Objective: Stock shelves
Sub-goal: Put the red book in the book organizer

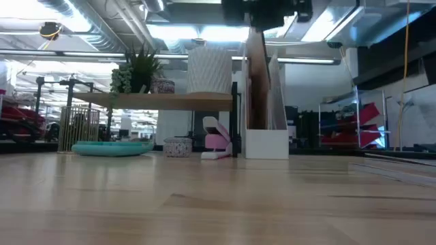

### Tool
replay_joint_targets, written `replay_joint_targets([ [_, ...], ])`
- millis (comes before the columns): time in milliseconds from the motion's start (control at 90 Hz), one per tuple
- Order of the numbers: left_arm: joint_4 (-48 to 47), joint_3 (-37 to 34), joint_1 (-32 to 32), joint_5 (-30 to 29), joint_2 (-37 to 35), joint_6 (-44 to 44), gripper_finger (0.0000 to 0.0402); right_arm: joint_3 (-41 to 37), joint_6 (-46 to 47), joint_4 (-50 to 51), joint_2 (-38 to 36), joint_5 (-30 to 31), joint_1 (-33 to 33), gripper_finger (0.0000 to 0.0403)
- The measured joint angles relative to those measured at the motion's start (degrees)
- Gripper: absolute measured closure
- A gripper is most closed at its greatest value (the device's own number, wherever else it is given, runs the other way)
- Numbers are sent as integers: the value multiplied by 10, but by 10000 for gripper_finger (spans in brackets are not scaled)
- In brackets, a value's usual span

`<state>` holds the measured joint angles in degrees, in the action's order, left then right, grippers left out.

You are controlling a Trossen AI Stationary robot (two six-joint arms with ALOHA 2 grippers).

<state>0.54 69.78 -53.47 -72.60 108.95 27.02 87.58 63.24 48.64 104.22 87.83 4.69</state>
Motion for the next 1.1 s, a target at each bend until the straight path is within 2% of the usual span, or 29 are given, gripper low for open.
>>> replay_joint_targets([
  [256, -1, 0, 0, 0, -1, -2, 167, -36, 9, -28, 6, -9, -11, 400],
  [467, 0, 0, 1, 0, -1, 0, 167, -41, -69, -50, 8, -13, -6, 372],
  [711, 0, 0, 3, 0, -1, 0, 167, 8, -144, -40, 9, 0, 29, 395],
  [1100, 1, 0, 3, 0, -1, -1, 167, 95, -158, 15, 8, 2, 65, 400],
])
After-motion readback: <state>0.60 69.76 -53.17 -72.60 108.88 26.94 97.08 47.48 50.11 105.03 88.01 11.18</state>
